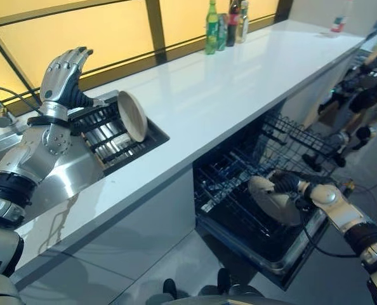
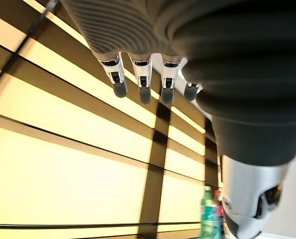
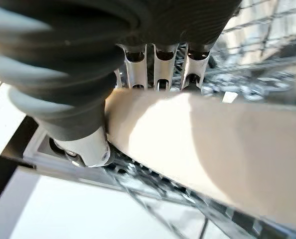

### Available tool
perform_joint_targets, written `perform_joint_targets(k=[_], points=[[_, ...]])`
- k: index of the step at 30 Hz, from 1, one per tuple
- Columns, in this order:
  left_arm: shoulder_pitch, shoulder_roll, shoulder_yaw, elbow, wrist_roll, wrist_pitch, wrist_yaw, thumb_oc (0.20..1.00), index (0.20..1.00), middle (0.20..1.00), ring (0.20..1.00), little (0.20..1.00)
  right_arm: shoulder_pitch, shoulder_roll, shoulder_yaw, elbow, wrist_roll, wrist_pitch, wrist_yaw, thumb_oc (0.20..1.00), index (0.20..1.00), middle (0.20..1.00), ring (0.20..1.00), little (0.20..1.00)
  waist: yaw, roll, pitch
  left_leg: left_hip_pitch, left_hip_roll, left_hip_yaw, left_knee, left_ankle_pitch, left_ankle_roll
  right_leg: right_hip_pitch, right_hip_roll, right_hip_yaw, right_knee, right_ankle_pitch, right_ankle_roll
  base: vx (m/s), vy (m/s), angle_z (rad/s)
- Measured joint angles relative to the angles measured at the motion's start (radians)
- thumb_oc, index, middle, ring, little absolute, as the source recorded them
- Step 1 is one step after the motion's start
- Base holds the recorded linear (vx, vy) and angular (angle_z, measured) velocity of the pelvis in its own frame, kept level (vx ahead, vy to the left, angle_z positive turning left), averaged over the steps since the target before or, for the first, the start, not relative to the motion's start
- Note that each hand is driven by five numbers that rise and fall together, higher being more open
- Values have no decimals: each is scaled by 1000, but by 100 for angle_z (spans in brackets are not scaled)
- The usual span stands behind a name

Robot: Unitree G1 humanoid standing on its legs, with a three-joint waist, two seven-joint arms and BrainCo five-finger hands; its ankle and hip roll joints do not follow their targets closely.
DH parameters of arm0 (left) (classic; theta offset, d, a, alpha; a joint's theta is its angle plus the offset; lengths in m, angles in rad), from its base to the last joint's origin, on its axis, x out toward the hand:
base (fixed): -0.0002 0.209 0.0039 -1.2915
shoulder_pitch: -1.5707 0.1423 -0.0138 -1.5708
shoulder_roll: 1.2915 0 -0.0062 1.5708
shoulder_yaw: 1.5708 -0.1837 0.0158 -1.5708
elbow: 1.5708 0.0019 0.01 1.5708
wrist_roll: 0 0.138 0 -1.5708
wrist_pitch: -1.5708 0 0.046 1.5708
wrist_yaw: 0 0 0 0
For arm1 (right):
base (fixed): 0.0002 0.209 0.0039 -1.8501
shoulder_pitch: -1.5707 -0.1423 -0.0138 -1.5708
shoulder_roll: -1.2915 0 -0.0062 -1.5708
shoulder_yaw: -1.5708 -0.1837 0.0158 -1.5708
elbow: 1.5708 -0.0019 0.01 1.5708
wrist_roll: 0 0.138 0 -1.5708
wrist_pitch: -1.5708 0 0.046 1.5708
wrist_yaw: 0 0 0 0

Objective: Pick up plates and place into dishwasher.

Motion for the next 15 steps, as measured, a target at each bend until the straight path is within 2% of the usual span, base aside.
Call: perform_joint_targets(k=[7, 9, 15], points=[[-37, -35, -6, 24, 0, 2, -1, 1000, 1000, 1000, 1000, 1000, -121, 106, 4, 123, 34, 2, -35, 200, 200, 200, 200, 200, 13, 18, 11, -11, -4, -27, 1, 3, 4, 2, -2, -26, 1, -2, -12, -6, 12, 12], [-63, -57, -29, 29, 0, 8, -1, 1000, 1000, 1000, 1000, 1000, -135, 117, 5, 170, 38, 2, -34, 200, 200, 200, 200, 200, 33, 27, 16, -13, -4, -30, 1, 3, 4, 2, -3, -27, 1, -3, -12, -48, 14, 5], [-122, -77, -63, 36, -7, 16, -1, 1000, 1000, 1000, 1000, 1000, -181, 160, 6, 364, 43, 10, -21, 200, 200, 200, 200, 200, 34, 57, 34, -41, -3, -55, 0, 9, -1, -14, -3, -52, 0, -6, -14, -64, 15, 12]])
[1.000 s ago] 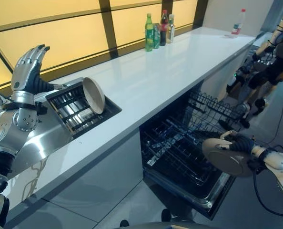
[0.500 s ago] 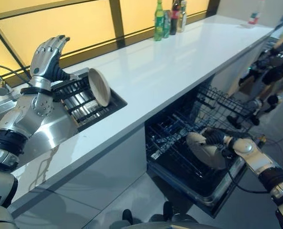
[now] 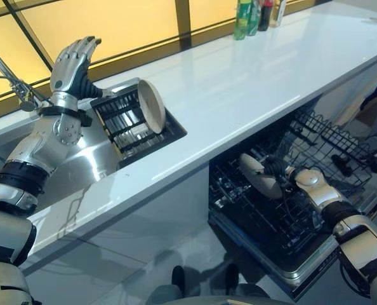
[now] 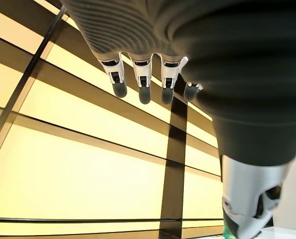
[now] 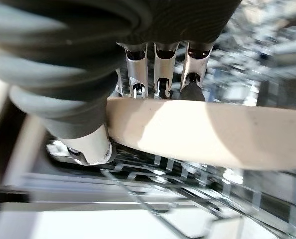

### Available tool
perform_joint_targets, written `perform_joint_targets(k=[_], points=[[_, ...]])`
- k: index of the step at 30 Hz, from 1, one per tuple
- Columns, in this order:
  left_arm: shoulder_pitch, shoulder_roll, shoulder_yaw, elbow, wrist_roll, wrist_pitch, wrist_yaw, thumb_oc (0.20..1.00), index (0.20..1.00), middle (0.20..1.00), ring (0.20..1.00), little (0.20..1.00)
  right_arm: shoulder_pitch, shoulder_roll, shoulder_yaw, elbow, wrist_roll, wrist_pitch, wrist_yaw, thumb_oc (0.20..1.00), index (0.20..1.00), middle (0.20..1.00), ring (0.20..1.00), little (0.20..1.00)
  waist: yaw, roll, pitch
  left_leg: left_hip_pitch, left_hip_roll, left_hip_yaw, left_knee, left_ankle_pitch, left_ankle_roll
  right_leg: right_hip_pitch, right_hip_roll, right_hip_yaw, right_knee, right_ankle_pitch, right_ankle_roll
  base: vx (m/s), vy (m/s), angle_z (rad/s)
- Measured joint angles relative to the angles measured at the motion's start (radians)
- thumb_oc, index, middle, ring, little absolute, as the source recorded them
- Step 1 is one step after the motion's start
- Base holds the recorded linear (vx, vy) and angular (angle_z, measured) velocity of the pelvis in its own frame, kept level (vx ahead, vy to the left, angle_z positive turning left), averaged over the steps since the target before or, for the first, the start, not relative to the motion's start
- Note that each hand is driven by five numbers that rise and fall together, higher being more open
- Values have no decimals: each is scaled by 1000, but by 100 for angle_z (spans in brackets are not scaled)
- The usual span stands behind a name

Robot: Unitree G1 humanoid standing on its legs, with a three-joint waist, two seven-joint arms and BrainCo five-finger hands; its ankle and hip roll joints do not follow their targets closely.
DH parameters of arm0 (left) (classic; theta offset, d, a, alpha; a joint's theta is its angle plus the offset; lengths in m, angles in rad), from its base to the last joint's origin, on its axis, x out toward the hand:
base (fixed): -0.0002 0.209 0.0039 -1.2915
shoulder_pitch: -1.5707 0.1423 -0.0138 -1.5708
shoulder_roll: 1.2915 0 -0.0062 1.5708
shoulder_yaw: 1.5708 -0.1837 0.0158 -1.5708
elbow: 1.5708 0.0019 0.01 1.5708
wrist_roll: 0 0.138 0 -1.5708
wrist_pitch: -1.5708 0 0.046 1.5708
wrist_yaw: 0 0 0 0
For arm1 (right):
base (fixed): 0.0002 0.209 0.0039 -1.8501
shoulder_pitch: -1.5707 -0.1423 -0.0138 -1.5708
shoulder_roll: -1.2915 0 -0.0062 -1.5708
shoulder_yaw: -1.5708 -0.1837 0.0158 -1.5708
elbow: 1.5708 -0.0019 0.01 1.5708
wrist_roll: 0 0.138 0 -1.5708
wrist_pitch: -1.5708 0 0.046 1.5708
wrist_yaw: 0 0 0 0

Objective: Pick up plates and place into dishwasher.

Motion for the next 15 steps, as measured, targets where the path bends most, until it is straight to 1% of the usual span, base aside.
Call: perform_joint_targets(k=[3, 4, 8, 11, 15], points=[[-16, -13, -7, 0, -1, 2, 0, 1000, 1000, 1000, 1000, 1000, -1, 8, -1, 81, 2, 17, 14, 200, 200, 200, 200, 200, 6, 11, 7, -10, 3, -2, 0, 2, -3, -9, 2, -4, 0, 0, 0, -6, 4, 2], [-17, -17, -7, 0, -1, 2, -1, 1000, 1000, 1000, 1000, 1000, -1, 7, -3, 88, 13, 17, 20, 200, 200, 200, 200, 200, 10, 15, 8, -11, 3, -2, 0, 3, -2, -10, 2, -4, 0, 0, 0, -15, 17, -4], [-30, -20, -9, 0, -20, 4, -2, 1000, 1000, 1000, 1000, 1000, -28, 10, -4, 107, 21, 19, 33, 200, 200, 200, 200, 200, -2, 18, 11, -18, 1, -2, 1, 3, -2, -17, 1, -6, 0, 1, -1, 0, 0, 0], [-42, -21, -9, -1, -22, 7, -2, 1000, 1000, 1000, 1000, 1000, -52, 18, -6, 123, 20, 27, 37, 200, 200, 200, 200, 200, -2, 24, 21, -19, 1, -2, 1, 3, -2, -18, 1, -6, 0, 1, -1, -10, 8, 0], [-48, -22, -39, -4, -28, 23, -2, 1000, 1000, 1000, 1000, 1000, -86, 19, -7, 136, 17, 27, 39, 200, 200, 200, 200, 200, -2, 42, 37, -21, 1, -3, 0, 3, -2, -20, 1, -6, 0, 1, -1, -51, 24, 1]])
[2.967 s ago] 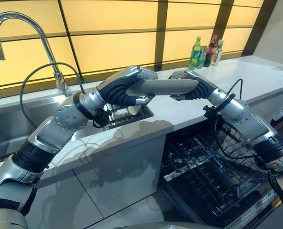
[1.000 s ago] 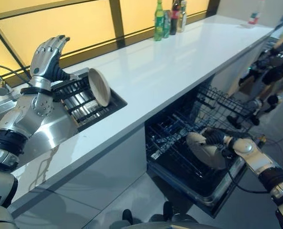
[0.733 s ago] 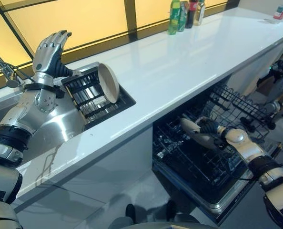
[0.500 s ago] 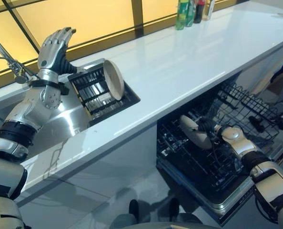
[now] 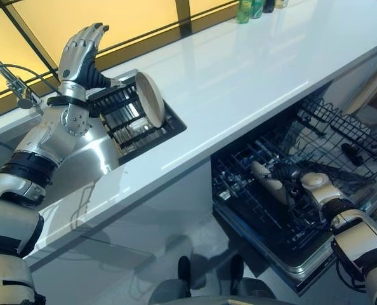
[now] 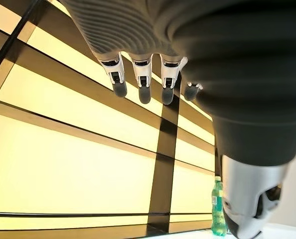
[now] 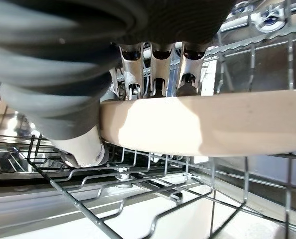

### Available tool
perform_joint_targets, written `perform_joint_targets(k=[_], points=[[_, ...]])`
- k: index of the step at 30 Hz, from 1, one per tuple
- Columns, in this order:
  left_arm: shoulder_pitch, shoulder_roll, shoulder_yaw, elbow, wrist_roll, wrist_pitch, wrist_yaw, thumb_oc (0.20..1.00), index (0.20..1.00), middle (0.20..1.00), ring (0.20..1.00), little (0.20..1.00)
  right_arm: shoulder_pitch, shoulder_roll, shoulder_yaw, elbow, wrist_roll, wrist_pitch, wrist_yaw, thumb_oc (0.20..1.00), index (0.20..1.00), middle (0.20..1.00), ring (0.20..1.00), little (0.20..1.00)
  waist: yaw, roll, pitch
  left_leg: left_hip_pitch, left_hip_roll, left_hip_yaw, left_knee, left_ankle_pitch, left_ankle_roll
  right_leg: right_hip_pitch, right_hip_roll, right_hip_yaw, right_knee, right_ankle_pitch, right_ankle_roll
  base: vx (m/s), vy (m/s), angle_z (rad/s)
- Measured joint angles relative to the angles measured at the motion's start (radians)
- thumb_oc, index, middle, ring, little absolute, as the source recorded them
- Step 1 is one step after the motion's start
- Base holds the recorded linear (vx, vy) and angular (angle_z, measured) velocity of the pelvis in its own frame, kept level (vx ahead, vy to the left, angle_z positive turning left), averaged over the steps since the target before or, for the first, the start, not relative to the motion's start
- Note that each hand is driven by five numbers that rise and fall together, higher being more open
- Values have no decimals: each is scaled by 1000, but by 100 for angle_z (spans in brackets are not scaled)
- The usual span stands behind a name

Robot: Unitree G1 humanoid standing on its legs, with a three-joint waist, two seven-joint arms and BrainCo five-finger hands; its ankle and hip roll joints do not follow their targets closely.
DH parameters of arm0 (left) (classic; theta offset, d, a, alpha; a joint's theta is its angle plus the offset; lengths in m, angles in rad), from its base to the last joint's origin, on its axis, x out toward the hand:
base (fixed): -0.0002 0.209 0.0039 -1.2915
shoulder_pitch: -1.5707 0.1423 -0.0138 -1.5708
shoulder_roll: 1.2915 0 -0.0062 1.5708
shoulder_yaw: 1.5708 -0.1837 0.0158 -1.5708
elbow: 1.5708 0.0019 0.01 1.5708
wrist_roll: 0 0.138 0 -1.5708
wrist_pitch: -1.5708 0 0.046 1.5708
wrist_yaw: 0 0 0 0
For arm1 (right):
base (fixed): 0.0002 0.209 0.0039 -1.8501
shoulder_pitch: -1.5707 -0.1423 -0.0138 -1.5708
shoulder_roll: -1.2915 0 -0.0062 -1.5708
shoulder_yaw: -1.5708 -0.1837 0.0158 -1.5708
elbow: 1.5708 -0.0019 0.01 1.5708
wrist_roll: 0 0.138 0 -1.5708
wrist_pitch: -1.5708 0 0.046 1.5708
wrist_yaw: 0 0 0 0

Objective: Pick up plates and place into dishwasher.

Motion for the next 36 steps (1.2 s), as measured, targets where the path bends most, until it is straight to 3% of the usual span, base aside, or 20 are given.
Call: perform_joint_targets(k=[4, 5, 12, 17, 19, 25, 28, 36], points=[[-8, -2, -11, -6, 1, 5, -2, 1000, 1000, 1000, 1000, 1000, -34, 0, -1, 2, -18, 0, -1, 200, 200, 200, 200, 200, -1, 7, 18, -13, 0, -4, 0, 2, -3, -11, 0, -5, 0, 0, 0, -33, 10, 4], [-20, -2, -17, -8, 1, 7, -6, 1000, 1000, 1000, 1000, 1000, -42, 0, -1, 2, -18, 0, -3, 1000, 1000, 1000, 1000, 1000, -1, 6, 24, -16, 0, -6, 0, 4, -4, -13, -1, -7, 0, 0, 0, -17, 13, 4], [-64, 11, -47, -16, 15, 37, -50, 1000, 1000, 1000, 1000, 1000, -42, -24, 4, -82, -21, -12, -123, 1000, 1000, 1000, 1000, 1000, -3, 8, 71, -17, -12, -7, 1, 6, -1, -12, -12, -11, 6, 2, 0, 12, 34, 3], [-58, 80, -47, -41, 103, 72, -83, 1000, 1000, 1000, 1000, 1000, 85, -181, -11, -524, -60, 5, -265, 1000, 1000, 1000, 1000, 1000, -17, -1, 125, -14, -19, 4, 5, 8, 4, -12, -18, 1, 6, 10, 0, 56, 77, -3], [-33, 130, -41, -52, 142, 92, -85, 1000, 1000, 1000, 1000, 1000, 151, -203, -102, -675, -68, 2, -283, 1000, 1000, 1000, 1000, 1000, -37, -9, 133, -13, -20, 8, 4, 5, 8, -12, -18, 7, 6, 10, 0, 58, 99, -6], [2, 207, -3, -42, 277, 131, -118, 1000, 1000, 1000, 1000, 1000, 307, -262, -332, -925, -78, -61, -284, 1000, 1000, 1000, 1000, 1000, -90, -37, 167, 0, -22, 37, 0, -4, 8, -16, -19, 45, 6, 9, 8, 42, 85, -18], [20, 208, 3, -22, 288, 143, -115, 1000, 1000, 1000, 1000, 1000, 358, -275, -399, -995, -70, -89, -284, 1000, 1000, 1000, 1000, 1000, -117, -41, 170, -2, -21, 57, 0, -7, 4, -27, -18, 61, 6, 11, 11, 46, 60, -18], [19, 208, 1, 34, 369, 165, -2, 1000, 1000, 1000, 1000, 1000, 421, -311, -427, -1026, -56, -101, -226, 1000, 1000, 1000, 1000, 1000, -175, -40, 173, -15, -21, 89, 0, -18, -10, -65, -17, 98, 6, 20, 11, 32, 69, -17]])
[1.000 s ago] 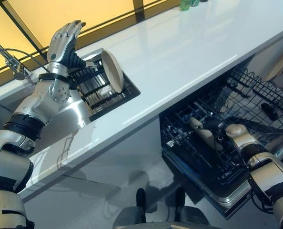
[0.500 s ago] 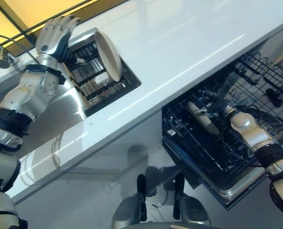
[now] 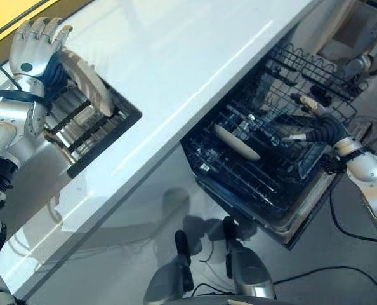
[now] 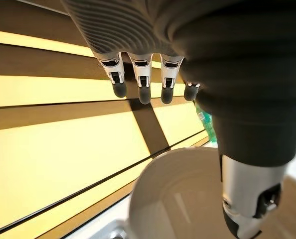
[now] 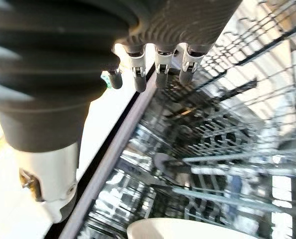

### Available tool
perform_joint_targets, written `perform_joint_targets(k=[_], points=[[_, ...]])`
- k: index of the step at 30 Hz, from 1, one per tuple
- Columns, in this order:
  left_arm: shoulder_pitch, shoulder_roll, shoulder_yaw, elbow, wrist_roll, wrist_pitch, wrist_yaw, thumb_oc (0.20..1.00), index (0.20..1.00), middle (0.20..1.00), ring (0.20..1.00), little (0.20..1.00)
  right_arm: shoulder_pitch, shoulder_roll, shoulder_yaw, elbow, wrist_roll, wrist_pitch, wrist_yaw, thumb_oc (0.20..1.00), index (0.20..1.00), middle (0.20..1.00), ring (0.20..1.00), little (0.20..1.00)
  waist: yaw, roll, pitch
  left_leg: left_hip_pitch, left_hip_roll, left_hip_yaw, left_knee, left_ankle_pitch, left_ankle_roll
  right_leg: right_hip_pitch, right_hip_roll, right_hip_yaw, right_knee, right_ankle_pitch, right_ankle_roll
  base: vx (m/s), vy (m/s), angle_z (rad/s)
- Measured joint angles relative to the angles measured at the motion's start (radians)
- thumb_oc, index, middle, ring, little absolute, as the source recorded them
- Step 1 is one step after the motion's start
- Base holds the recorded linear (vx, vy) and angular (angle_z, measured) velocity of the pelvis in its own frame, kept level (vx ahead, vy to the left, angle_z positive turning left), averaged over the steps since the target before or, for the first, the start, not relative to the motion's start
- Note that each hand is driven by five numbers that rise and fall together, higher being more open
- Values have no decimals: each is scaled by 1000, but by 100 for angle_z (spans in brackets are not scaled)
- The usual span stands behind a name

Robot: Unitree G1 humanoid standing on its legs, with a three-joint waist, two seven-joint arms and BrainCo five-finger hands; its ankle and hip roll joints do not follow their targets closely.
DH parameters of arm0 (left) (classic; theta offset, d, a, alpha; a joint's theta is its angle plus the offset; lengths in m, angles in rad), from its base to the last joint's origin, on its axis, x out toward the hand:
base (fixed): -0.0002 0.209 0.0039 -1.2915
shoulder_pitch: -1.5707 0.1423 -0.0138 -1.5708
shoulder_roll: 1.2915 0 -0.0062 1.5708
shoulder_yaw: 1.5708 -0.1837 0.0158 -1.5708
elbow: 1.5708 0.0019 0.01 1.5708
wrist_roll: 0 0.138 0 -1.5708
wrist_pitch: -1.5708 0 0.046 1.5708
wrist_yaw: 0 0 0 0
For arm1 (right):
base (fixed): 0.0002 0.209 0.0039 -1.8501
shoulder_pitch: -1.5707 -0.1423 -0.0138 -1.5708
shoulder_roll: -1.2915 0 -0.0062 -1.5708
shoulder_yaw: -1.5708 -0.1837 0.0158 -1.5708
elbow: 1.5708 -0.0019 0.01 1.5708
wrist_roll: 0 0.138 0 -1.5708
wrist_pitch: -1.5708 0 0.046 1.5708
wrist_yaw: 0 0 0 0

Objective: Pick up plates and place into dishwasher.

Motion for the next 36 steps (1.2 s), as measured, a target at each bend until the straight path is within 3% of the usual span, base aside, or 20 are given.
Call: perform_joint_targets(k=[8, 20, 22, 23, 28, 36], points=[[-56, -1, -52, 36, 49, 10, -28, 1000, 1000, 1000, 1000, 1000, -36, -23, 28, 0, 42, 4, -16, 1000, 1000, 1000, 1000, 1000, 3, 3, 35, -3, -4, 10, 0, -4, -5, -12, 0, 17, 0, 3, 2, 14, 47, -6], [-137, -2, -109, 118, 118, 11, -284, 1000, 1000, 1000, 1000, 1000, -118, -39, 77, 0, 109, 13, -90, 1000, 1000, 1000, 1000, 1000, 4, 6, 49, -39, -9, 23, 1, -3, -5, -56, 1, 34, 0, 15, 1, -32, 10, -5], [-162, -3, -128, 118, 135, 8, -316, 282, 282, 282, 282, 282, -120, -39, 81, 0, 117, 13, -102, 1000, 1000, 1000, 1000, 1000, 4, 6, 49, -44, -9, 22, 1, -2, -4, -60, 1, 33, 0, 15, 1, -58, -31, 1], [-165, -3, -131, 118, 135, 8, -328, 200, 200, 200, 200, 200, -120, -39, 81, 0, 117, 13, -107, 1000, 1000, 1000, 1000, 1000, 4, 6, 49, -45, -8, 22, 1, -2, -4, -61, 2, 33, 0, 15, 1, -71, -42, 1], [-204, -3, -143, 125, 133, 7, -365, 200, 200, 200, 200, 200, -122, -44, 85, 0, 119, 13, -137, 1000, 1000, 1000, 1000, 1000, 5, 6, 49, -54, -7, 21, 1, -2, -3, -71, 2, 32, 0, 18, 2, -61, -47, 0], [-217, 18, -164, 199, 108, -55, -357, 200, 200, 200, 200, 200, -128, -44, 91, 0, 139, -17, -134, 1000, 1000, 1000, 1000, 1000, 6, 6, 49, -46, -8, 20, 2, 4, 5, -57, 2, 23, 0, 22, -3, -22, -31, 3]])
